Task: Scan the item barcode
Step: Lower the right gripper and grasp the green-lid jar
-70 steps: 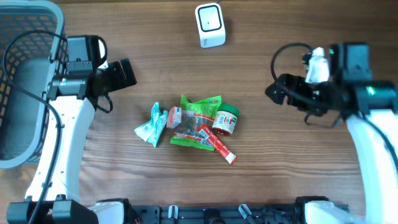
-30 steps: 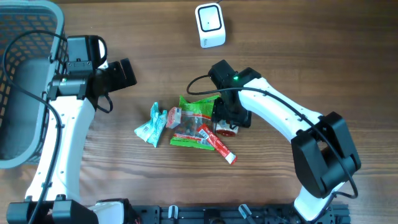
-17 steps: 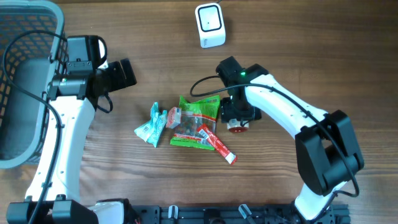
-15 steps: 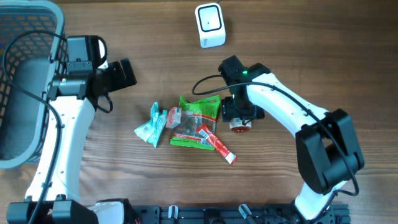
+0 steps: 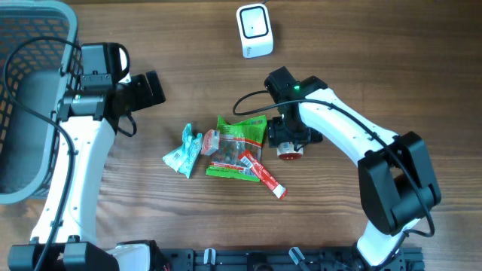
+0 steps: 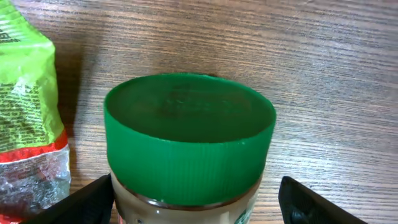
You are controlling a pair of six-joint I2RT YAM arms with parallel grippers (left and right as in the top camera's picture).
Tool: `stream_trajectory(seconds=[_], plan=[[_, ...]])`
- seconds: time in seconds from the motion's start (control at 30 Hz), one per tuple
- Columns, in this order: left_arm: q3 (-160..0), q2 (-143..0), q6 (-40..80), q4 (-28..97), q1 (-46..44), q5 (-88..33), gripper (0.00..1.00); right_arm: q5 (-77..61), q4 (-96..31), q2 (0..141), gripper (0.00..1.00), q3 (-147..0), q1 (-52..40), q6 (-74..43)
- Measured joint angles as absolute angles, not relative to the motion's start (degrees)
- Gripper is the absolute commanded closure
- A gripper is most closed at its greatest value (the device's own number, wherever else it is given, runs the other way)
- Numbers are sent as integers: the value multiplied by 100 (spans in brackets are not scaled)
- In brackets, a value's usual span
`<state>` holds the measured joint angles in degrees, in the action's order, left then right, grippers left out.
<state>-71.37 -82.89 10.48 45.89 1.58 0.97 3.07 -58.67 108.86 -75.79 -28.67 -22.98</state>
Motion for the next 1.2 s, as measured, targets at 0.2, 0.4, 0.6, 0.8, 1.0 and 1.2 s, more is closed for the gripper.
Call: stream_trajectory(seconds=[0.2,0.4,0.6,0.8,1.0,1.2], plan=[[-7137,-8289,1048,4589,158,97,0,322,-6108,10886,11,-7669,-2867,-2281],[-7137,-8289,1048,4589,158,97,0,307,-6366,10873,4,-8219,-2867,-2261],[-7137,-8289,1048,4589,158,97,0,305,-6272,10868,8,-8261,-2867,-2263],[-7137,-8289,1048,4589,158,97,0,305,-5972,10868,7,-8259,-2884,-2263],[-7137,-8289,1048,4589,158,97,0,333,-5450,10864,11,-7970,-2921,-2239],[-7137,-8289,1048,4589,158,97,0,482,-4958,10864,10,-7590,-2921,-2171]])
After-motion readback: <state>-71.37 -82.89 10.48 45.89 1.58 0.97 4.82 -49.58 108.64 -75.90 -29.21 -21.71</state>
